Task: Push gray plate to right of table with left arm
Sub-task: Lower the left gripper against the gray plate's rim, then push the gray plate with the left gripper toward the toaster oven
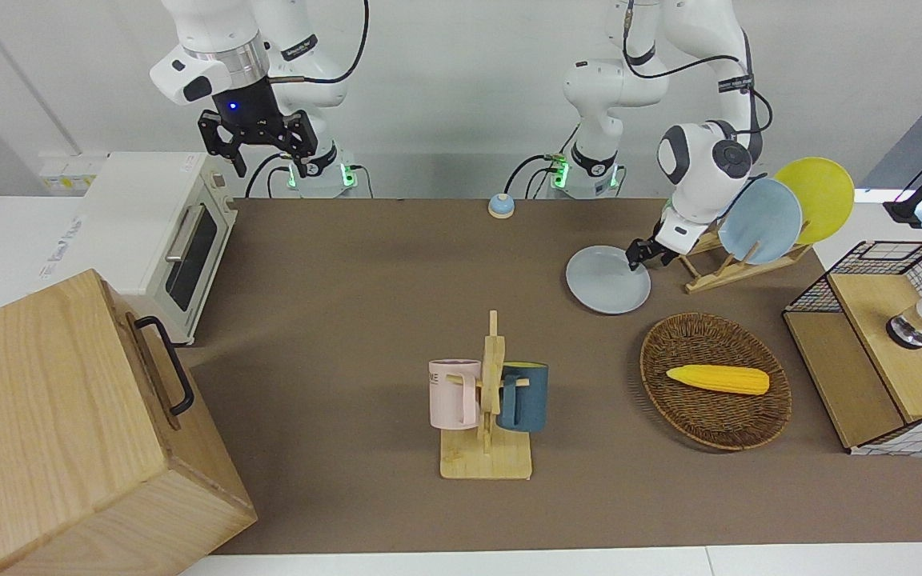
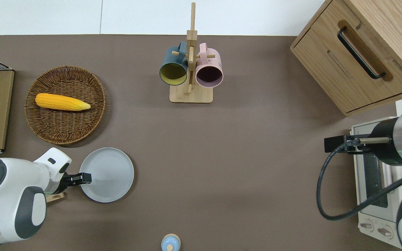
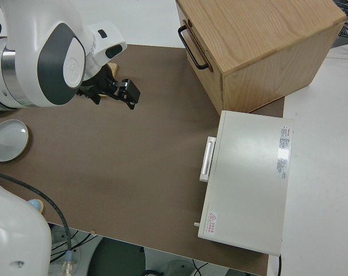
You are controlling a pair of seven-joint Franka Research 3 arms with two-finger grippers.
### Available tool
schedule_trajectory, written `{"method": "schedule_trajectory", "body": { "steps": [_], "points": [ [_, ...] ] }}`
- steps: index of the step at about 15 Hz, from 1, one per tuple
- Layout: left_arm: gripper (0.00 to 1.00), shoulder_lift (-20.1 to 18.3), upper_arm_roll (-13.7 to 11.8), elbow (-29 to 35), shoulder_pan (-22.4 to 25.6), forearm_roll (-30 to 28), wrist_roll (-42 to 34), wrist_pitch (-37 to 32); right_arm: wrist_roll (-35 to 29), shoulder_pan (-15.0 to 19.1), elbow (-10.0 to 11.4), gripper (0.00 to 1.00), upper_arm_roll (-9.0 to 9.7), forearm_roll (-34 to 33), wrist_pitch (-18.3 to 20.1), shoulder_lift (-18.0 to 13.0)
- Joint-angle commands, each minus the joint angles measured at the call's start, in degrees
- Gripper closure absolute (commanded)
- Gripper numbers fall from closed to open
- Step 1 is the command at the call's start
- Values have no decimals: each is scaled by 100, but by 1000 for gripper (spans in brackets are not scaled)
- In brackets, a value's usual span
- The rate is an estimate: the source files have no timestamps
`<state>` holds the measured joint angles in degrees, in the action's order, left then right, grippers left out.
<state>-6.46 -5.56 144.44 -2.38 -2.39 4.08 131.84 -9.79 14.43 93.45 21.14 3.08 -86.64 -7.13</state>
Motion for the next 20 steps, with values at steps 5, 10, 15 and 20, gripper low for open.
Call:
{"method": "schedule_trajectory", "body": {
  "steps": [5,10,15,20],
  "points": [
    [797,119,-32,146,-43,-138,92,359,-58,139,156,5,83,123,-1,-157],
    [1000,119,-32,146,-52,-394,233,394,-67,139,156,5,83,123,-2,-157],
    [1000,136,-24,146,-253,-438,610,456,-58,139,156,5,83,123,-2,-157],
    [1000,198,-24,146,-561,-772,725,509,-67,139,156,5,83,123,-2,-157]
  ]
}}
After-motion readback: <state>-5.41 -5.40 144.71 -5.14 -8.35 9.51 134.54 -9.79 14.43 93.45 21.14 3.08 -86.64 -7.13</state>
